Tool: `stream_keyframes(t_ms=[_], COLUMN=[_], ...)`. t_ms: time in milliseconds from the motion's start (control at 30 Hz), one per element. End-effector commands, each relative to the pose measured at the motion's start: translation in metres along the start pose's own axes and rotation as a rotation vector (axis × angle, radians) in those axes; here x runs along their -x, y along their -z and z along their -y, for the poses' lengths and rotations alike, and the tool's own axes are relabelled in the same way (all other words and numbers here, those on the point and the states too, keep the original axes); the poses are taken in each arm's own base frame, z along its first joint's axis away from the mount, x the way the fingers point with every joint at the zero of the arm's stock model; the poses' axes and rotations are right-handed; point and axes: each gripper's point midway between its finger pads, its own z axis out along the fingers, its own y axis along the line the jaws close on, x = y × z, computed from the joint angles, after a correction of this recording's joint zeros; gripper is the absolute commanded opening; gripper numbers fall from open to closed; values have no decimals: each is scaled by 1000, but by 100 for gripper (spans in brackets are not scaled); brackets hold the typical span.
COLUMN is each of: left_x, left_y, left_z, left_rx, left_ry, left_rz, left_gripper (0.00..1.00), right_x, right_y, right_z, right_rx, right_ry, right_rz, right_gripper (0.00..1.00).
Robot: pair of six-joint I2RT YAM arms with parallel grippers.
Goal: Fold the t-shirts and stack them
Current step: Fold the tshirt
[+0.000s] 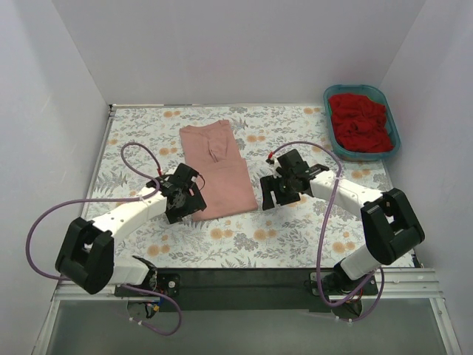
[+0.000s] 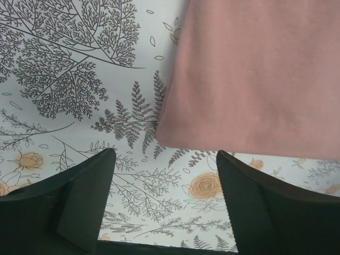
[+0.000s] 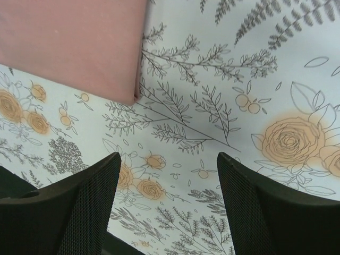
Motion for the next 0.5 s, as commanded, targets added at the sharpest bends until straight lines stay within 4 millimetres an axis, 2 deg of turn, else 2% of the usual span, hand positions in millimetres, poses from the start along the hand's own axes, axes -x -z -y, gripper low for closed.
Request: stream_keyframes(t_ms=[0,100,200,267,467], left_x=[5,10,12,11,-7], left_y=[-8,-17,-24,-27,-40], left_z=[4,6,10,15,8], left_rx=[25,49,55,37,57], left_ry=[-3,-13,-19,-17,-38], left_rz=[8,20,21,13,-59], left_gripper=[72,60,54,52,53], right_x=[-10,-15,-16,-15,-12], right_y=[2,-1,-2,-2,-4], right_z=[-2,-5,-7,-9,-13], right_rx=[-7,-10,-2,2,3], right_ry=[31,40,37,40,43], right_rz=[-13,-17,-10,-7,-6], right_gripper=[80,80,80,80,79])
